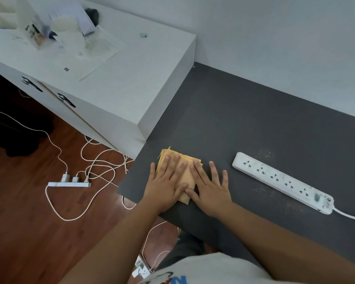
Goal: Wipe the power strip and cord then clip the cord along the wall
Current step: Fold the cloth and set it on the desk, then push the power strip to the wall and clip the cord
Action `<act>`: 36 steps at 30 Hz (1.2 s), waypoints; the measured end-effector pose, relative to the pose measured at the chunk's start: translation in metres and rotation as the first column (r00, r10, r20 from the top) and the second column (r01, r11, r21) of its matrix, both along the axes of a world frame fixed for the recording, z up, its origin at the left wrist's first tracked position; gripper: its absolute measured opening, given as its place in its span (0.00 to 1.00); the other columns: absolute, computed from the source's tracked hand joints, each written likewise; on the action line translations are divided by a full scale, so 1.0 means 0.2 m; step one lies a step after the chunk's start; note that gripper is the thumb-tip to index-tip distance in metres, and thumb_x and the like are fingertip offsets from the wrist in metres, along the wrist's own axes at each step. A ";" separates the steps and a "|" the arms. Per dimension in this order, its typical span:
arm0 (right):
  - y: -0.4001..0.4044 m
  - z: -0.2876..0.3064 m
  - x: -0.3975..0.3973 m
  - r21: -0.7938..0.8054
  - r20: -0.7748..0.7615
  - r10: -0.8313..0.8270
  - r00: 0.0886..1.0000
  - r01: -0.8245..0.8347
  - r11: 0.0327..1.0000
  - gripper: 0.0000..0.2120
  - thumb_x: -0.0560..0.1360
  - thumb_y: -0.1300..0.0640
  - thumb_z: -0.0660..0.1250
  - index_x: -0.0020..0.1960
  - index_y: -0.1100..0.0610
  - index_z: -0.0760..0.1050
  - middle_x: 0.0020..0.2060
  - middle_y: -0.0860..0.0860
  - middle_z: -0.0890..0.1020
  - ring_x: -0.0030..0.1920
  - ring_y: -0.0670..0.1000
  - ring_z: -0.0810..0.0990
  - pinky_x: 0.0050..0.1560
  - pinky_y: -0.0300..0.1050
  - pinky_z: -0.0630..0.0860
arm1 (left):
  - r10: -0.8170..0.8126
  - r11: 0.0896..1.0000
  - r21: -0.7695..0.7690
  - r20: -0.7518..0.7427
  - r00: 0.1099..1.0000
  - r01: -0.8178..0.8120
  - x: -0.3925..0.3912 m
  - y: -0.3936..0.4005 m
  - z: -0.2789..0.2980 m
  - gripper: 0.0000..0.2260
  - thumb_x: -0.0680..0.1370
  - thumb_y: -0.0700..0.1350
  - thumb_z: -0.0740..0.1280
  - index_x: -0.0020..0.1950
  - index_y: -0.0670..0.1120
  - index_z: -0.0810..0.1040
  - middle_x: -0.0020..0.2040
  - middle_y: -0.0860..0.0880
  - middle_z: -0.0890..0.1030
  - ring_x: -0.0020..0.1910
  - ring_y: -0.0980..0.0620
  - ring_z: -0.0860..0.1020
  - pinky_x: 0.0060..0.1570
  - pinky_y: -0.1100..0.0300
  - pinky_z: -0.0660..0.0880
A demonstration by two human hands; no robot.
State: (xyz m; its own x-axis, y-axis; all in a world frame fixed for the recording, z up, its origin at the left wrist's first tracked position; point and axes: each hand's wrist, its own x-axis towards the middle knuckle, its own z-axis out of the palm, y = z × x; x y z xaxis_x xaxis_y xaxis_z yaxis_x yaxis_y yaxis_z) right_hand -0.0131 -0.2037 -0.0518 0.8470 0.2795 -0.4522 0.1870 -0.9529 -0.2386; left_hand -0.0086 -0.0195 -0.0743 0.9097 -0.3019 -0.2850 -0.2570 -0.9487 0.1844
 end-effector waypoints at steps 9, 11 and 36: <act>-0.20 0.11 -0.07 0.060 0.002 -0.083 0.997 0.083 0.995 0.28 0.81 0.44 0.48 0.77 0.45 0.41 0.76 0.39 0.37 0.76 0.52 0.33 0.74 0.58 0.37 | -0.052 0.992 -0.115 -0.004 0.999 0.051 0.06 -0.06 0.11 0.29 0.78 0.62 0.42 0.77 0.54 0.50 0.79 0.55 0.49 0.77 0.51 0.41 0.72 0.47 0.34; -0.27 0.13 -0.10 0.049 -0.001 -0.142 0.990 0.142 0.989 0.28 0.81 0.44 0.49 0.77 0.45 0.41 0.77 0.40 0.38 0.76 0.52 0.34 0.74 0.58 0.37 | -0.103 0.985 -0.140 0.006 0.995 0.103 0.08 -0.12 0.14 0.29 0.77 0.61 0.41 0.77 0.53 0.51 0.79 0.55 0.51 0.78 0.51 0.44 0.74 0.47 0.39; -1.50 0.15 -0.41 -0.196 0.169 -0.610 0.774 0.633 0.749 0.30 0.78 0.60 0.51 0.78 0.51 0.48 0.78 0.44 0.51 0.77 0.54 0.38 0.74 0.62 0.38 | -0.409 0.911 -0.041 0.020 0.912 0.410 0.30 -1.13 0.21 0.28 0.78 0.53 0.62 0.76 0.51 0.58 0.75 0.51 0.63 0.77 0.47 0.54 0.75 0.47 0.47</act>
